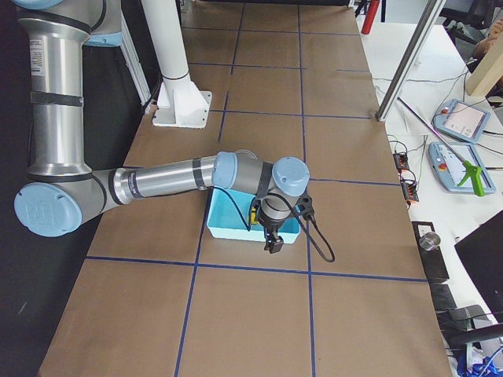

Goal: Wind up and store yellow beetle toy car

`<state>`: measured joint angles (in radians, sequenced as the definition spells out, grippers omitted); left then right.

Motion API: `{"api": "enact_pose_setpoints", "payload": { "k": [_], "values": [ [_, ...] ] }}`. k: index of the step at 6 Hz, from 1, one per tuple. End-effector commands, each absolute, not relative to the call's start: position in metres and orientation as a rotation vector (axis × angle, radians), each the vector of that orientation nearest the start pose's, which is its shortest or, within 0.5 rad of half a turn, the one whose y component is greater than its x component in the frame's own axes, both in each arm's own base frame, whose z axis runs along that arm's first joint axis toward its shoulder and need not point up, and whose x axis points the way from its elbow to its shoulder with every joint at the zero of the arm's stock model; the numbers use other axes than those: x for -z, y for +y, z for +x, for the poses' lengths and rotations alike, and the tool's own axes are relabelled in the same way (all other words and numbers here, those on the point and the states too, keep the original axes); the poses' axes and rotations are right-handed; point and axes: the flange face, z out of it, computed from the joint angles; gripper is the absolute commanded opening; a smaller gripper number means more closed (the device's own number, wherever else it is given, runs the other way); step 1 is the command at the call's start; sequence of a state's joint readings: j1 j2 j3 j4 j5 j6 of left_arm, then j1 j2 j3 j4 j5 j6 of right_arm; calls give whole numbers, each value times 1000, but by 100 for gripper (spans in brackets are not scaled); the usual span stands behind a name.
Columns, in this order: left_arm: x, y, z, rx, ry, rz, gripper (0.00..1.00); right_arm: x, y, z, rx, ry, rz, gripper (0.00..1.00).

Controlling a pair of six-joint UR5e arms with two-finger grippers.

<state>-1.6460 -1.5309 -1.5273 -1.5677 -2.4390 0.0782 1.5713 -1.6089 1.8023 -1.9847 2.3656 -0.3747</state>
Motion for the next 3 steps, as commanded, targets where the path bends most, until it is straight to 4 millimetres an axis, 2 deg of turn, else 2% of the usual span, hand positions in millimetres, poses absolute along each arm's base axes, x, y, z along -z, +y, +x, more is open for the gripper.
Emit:
{"api": "enact_pose_setpoints", "payload": {
  "k": [1, 2, 3],
  "values": [
    [-693, -462, -92, 35, 871, -15, 100, -611, -451, 79, -79, -764, -192, 100],
    [-693, -462, -92, 35, 871, -15, 100, -623, -439, 80, -110, -752, -224, 100],
    [-693, -462, -92, 35, 871, -15, 100, -624, -436, 89, -125, -738, -216, 100]
  ]
}}
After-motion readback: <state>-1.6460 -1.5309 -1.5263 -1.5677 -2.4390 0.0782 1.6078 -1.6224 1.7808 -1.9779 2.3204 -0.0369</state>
